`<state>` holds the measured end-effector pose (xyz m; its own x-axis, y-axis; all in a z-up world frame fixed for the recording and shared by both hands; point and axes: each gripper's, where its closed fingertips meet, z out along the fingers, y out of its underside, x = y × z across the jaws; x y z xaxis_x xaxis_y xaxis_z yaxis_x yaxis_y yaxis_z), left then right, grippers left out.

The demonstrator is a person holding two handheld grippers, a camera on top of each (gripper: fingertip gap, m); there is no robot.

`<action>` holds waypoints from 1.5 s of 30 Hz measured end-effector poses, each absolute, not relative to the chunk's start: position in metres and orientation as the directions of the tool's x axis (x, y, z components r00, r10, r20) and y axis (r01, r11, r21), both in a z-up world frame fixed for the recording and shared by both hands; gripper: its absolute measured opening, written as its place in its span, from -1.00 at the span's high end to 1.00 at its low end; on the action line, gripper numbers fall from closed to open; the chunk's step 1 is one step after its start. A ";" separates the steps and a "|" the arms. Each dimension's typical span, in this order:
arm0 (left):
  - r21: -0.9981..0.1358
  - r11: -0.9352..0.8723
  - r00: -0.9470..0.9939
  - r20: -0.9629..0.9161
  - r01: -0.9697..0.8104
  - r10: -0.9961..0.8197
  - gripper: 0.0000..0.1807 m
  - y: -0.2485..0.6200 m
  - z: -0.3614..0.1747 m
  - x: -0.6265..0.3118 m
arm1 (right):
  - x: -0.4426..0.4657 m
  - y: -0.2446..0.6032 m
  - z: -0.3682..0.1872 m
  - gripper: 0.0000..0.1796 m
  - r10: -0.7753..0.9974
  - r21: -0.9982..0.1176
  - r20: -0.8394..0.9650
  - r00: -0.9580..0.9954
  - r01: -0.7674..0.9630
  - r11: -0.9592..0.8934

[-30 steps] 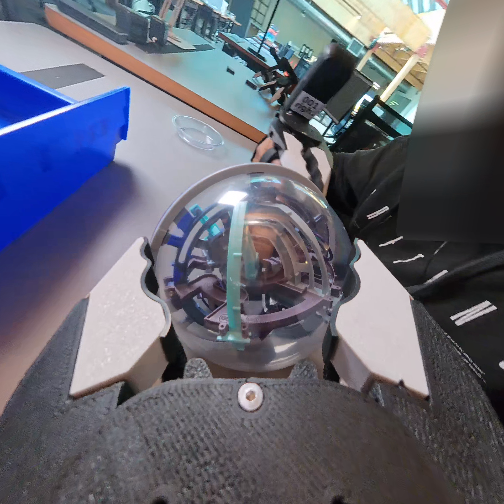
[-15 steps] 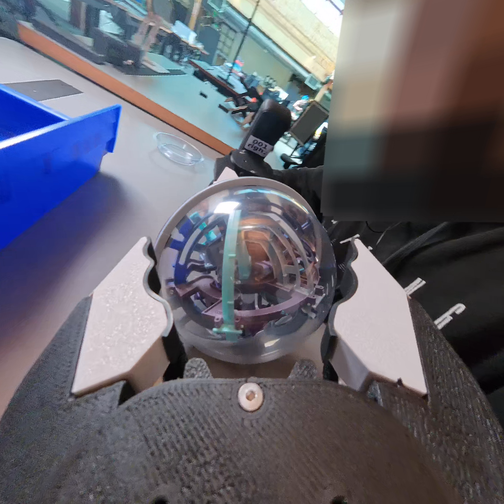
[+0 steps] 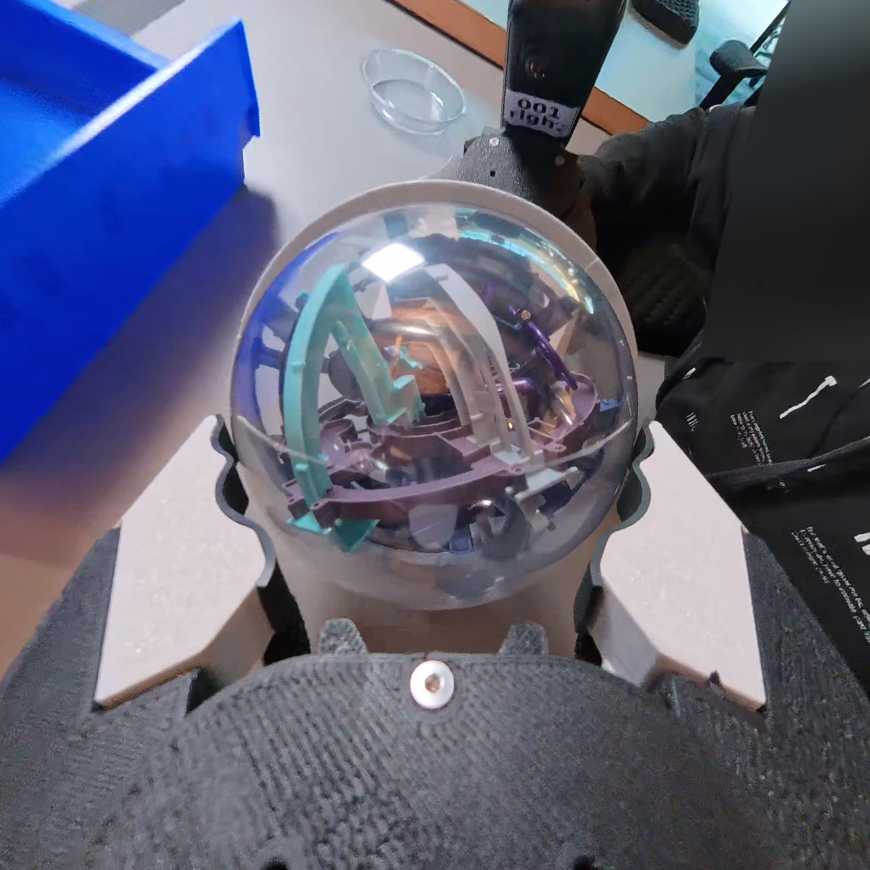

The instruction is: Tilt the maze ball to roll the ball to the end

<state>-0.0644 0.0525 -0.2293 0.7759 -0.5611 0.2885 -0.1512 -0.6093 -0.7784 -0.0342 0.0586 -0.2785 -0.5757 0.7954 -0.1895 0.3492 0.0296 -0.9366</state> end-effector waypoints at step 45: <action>-0.758 0.007 0.553 -0.483 -0.653 -0.679 -0.75 0.045 -0.096 -0.010 | 0.025 0.072 -0.114 -0.17 0.755 -0.795 0.598 -0.269 -0.321 0.515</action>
